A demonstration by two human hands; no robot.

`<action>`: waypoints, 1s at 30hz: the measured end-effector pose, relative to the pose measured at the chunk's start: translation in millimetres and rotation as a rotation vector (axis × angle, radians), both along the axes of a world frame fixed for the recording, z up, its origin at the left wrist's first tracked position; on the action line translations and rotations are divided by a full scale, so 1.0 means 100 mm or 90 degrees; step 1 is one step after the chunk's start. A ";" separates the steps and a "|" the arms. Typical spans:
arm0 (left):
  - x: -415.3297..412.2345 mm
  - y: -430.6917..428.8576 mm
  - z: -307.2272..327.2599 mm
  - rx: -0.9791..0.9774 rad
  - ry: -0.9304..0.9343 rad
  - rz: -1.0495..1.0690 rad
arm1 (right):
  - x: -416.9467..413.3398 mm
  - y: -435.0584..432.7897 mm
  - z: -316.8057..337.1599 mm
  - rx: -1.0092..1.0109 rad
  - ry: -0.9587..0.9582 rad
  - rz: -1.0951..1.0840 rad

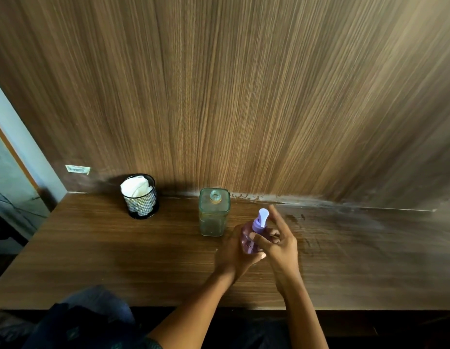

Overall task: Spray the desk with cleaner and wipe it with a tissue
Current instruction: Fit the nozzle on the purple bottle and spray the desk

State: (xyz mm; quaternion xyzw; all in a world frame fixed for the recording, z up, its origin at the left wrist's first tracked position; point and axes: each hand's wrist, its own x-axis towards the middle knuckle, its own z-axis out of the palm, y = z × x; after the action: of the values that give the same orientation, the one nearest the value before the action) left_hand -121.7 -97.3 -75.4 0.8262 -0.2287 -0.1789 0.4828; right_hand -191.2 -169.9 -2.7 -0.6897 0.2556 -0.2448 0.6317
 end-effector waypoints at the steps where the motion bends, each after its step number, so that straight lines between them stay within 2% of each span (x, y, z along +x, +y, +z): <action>1: 0.00 0.00 0.00 0.004 -0.004 0.007 | -0.01 -0.01 -0.01 0.025 -0.002 -0.004; 4: -0.01 0.00 0.00 0.002 0.003 0.022 | 0.03 -0.04 -0.06 0.051 0.014 -0.082; 11: 0.01 -0.02 -0.07 -0.019 0.008 0.006 | 0.20 0.01 -0.07 -0.052 0.069 -0.149; 14: 0.01 -0.02 -0.05 -0.026 -0.005 0.001 | 0.20 0.02 -0.07 -0.100 0.098 -0.134; 19: -0.01 -0.01 -0.01 -0.006 0.007 0.021 | 0.05 -0.03 -0.08 0.014 0.014 -0.024; 23: 0.01 -0.04 -0.05 0.008 0.003 0.013 | 0.04 -0.04 -0.06 0.067 -0.005 -0.046; 30: -0.01 0.01 -0.01 -0.038 0.007 0.012 | 0.19 0.01 -0.07 -0.067 0.046 -0.139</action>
State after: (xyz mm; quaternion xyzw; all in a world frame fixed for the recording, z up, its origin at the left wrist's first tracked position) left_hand -123.2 -96.2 -76.2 0.8124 -0.2235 -0.1719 0.5104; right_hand -171.8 -168.8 -9.3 -0.6981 0.3385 -0.3003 0.5549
